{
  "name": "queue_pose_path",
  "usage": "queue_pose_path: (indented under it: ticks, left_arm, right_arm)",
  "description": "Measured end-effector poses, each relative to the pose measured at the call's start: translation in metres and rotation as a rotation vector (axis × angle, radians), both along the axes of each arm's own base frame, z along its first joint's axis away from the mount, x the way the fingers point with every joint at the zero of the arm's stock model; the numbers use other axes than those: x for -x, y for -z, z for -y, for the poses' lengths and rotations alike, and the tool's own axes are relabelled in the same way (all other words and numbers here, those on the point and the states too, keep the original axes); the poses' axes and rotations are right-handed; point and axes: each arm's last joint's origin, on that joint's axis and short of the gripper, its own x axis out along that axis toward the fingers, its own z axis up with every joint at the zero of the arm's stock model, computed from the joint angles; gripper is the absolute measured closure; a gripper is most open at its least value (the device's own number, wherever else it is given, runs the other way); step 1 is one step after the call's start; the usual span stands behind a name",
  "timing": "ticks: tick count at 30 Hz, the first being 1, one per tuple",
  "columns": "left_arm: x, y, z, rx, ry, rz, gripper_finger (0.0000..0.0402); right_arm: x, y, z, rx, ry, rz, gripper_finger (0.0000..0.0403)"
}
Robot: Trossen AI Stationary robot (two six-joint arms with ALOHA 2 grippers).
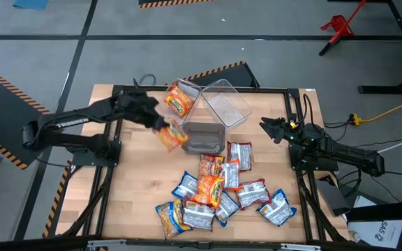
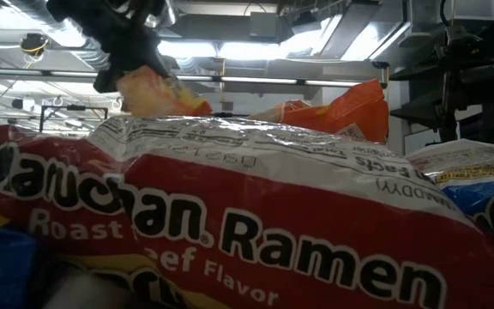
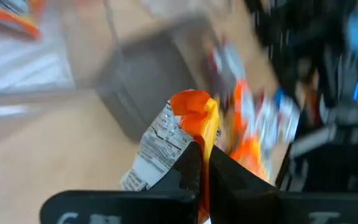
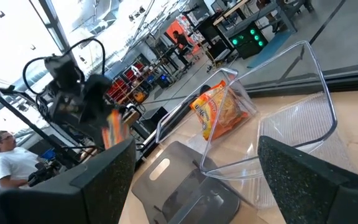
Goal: Sort Maruchan noodles
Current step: Put the orange noodle pack into the left transparent bin
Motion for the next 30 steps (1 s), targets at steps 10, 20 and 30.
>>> queue_pose_path:
  ticks: [10, 20, 30]
  left_arm:
    - [0.020, -0.021, -0.046, -0.128, -0.332, 0.183, 0.0401]
    - [0.010, 0.010, -0.084, -0.116, -0.369, 0.042, 0.0401]
    - [-0.011, 0.041, -0.103, -0.007, -0.349, -0.017, 0.0401]
  right_arm:
    - [0.000, 0.000, 0.000, 0.000, 0.002, 0.000, 0.0079]
    - [0.000, 0.000, 0.000, 0.001, 0.019, 0.000, 0.0079]
    - [0.000, 0.000, 0.000, 0.001, 0.018, 0.000, 0.0079]
